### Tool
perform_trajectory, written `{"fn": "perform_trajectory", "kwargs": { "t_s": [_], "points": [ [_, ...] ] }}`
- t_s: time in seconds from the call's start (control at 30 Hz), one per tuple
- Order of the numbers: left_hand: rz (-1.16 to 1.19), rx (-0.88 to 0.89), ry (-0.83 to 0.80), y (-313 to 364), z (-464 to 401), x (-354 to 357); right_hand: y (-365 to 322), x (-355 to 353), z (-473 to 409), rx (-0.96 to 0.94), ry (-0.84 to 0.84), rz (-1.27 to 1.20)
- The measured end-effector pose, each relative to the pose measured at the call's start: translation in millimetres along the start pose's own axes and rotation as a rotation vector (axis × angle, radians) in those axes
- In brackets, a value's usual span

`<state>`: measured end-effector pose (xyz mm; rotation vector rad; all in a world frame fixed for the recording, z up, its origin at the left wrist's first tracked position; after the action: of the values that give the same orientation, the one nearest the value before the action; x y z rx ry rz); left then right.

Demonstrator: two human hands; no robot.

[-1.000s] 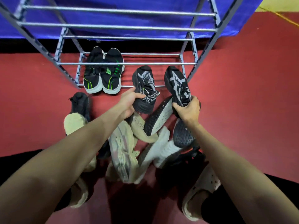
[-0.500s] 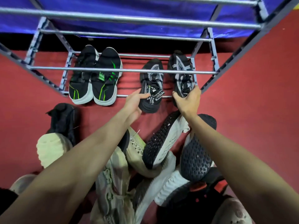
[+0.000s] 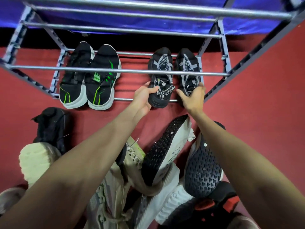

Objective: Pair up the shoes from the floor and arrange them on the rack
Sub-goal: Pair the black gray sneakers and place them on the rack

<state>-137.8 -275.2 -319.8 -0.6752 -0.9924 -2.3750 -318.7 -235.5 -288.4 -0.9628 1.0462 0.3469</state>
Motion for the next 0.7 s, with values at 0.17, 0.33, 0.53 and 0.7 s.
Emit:
{"fn": "perform_trajectory", "kwargs": {
  "t_s": [0.17, 0.33, 0.53, 0.7],
  "points": [
    [0.017, 0.027, 0.031, -6, -5, 17, 7, 1, 18, -0.166, -0.051, 0.134],
    [0.030, 0.020, 0.122, -20, -10, 14, 17, -1, 35, -0.315, -0.008, 0.297],
    [0.054, 0.006, 0.144, -18, -14, 11, 16, 2, 39, -0.293, 0.011, 0.276],
    [-0.080, 0.057, 0.178, -14, -16, 13, 17, 2, 38, -0.273, -0.004, 0.296]
  ]
}}
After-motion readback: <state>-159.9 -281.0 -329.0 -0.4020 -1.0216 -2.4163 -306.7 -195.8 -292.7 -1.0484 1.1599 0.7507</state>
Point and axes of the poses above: each hand's wrist, its own z-axis away from the middle knuckle, its own x-axis out of the palm, y = z × x, the point moved 6 cm from there along -z, towards the middle knuckle, and after that the axes turned 13 degrees about z, right-handed, at the moved point
